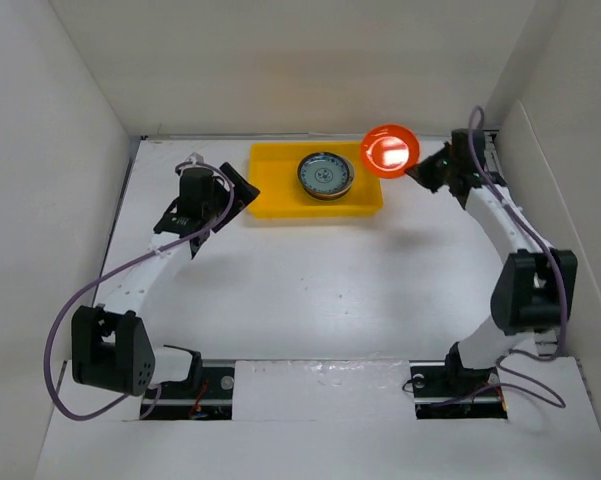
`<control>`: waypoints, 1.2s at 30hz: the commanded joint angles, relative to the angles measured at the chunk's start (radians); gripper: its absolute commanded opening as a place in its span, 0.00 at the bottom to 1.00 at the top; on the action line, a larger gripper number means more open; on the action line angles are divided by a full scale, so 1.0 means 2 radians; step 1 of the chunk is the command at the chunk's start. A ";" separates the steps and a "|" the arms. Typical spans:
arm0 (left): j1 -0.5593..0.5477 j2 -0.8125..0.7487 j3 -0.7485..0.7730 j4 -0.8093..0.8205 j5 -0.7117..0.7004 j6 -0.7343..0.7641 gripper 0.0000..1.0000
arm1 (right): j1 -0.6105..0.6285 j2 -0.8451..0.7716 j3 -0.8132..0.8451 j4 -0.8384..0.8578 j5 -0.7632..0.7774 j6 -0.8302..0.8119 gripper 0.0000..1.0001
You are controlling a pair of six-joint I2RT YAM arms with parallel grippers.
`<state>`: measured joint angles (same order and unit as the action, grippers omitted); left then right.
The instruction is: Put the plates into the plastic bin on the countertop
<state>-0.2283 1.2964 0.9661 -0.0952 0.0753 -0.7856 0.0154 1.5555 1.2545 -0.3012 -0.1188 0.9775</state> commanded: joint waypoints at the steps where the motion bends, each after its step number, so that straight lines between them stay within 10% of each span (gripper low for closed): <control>1: -0.002 -0.028 0.005 0.003 0.001 -0.014 1.00 | 0.040 0.097 0.083 -0.015 -0.056 -0.040 0.00; 14: -0.002 -0.069 0.025 -0.072 -0.027 0.024 1.00 | 0.092 0.305 0.343 -0.076 -0.123 -0.086 0.00; 20: -0.002 -0.078 0.030 -0.077 -0.027 0.033 1.00 | 0.097 0.298 0.348 -0.075 -0.139 -0.104 0.66; 21: -0.002 -0.078 0.030 -0.082 -0.027 0.038 1.00 | 0.103 0.292 0.348 -0.075 -0.139 -0.109 0.98; 28: -0.002 -0.068 0.074 -0.130 -0.035 0.073 1.00 | 0.128 0.205 0.310 -0.147 0.006 -0.147 1.00; 36: -0.002 -0.079 0.177 -0.228 -0.116 0.141 1.00 | 0.228 -0.087 0.109 -0.135 0.206 -0.186 1.00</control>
<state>-0.2295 1.1683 1.2442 -0.4603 -0.0631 -0.5861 0.4038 1.5494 1.5124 -0.5697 0.0925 0.6647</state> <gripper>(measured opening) 0.996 0.999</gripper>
